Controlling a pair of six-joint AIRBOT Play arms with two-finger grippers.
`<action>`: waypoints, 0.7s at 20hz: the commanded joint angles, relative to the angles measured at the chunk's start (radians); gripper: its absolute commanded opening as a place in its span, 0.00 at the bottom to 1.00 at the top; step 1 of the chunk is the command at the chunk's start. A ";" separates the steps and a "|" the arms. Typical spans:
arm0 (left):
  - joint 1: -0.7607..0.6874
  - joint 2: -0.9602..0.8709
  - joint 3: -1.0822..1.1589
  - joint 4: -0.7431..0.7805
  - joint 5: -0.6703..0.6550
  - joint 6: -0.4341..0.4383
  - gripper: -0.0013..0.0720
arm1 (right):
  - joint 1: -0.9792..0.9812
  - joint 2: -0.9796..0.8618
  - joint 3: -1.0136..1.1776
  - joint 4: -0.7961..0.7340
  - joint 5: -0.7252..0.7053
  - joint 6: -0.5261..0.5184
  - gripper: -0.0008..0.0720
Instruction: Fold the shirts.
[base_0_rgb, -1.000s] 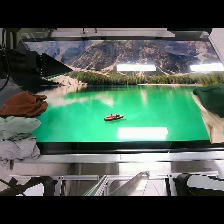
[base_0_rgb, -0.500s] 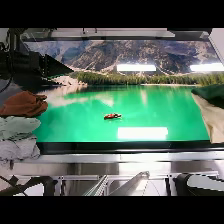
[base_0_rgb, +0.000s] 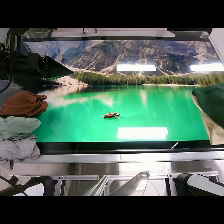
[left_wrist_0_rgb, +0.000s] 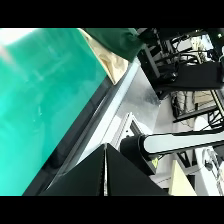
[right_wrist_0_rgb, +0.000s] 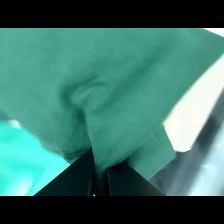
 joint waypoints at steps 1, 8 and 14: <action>-0.001 -0.001 0.000 0.000 -0.001 -0.001 0.04 | -0.061 0.031 -0.039 -0.108 0.006 -0.057 0.05; -0.001 -0.001 0.000 0.000 -0.001 -0.001 0.04 | -0.082 -0.033 -0.058 -0.094 0.045 -0.229 0.98; -0.001 -0.001 0.000 -0.008 0.001 -0.001 0.04 | -0.082 0.063 -0.054 -0.092 -0.023 -0.227 0.98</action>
